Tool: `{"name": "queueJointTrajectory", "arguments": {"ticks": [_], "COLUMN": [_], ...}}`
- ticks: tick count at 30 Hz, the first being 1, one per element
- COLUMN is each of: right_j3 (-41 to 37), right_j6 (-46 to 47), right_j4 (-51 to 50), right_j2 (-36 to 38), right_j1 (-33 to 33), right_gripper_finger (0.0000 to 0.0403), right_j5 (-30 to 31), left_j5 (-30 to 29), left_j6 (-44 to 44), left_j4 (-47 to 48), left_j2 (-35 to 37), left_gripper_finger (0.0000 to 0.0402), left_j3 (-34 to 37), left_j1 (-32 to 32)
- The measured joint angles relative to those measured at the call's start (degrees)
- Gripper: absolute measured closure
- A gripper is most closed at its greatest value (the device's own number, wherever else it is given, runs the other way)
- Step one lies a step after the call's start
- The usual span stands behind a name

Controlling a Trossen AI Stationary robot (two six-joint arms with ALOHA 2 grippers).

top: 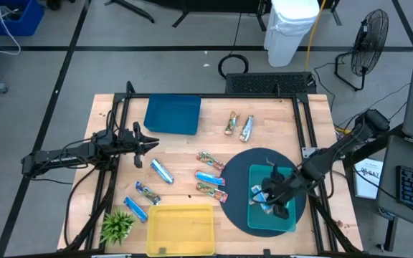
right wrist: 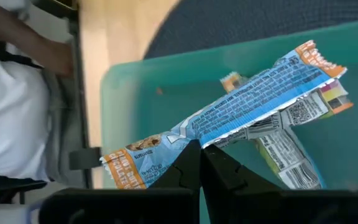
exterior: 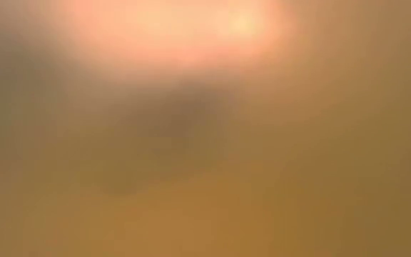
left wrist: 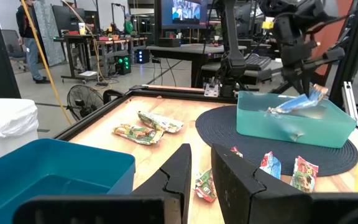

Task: Pick and place Granola Bars by type
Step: Put the right yellow granola bar into the green bin

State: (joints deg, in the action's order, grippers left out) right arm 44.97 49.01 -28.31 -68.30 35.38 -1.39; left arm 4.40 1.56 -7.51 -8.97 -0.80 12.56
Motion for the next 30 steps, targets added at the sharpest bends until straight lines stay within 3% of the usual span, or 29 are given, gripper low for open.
{"name": "queueJointTrajectory", "arguments": {"ticks": [7,13,30], "right_j3": [0.0,0.0,0.0], "right_j6": [-1.6,-1.7,-1.6], "right_j4": [-5.5,-6.7,-6.7], "right_j2": [-1.0,-1.0,-1.0], "right_j1": [-3.8,-6.5,-6.5], "right_gripper_finger": [0.0403,0.0403,0.0403], "right_j5": [7.5,7.3,7.5], "left_j5": [0.0,0.0,0.0], "left_j6": [0.0,0.0,0.0], "left_j4": [0.0,0.0,0.0], "left_j2": [0.0,0.0,0.0], "left_gripper_finger": [0.0332,0.0332,0.0332], "left_j3": [0.0,0.0,0.0], "left_j1": [0.0,0.0,0.0]}}
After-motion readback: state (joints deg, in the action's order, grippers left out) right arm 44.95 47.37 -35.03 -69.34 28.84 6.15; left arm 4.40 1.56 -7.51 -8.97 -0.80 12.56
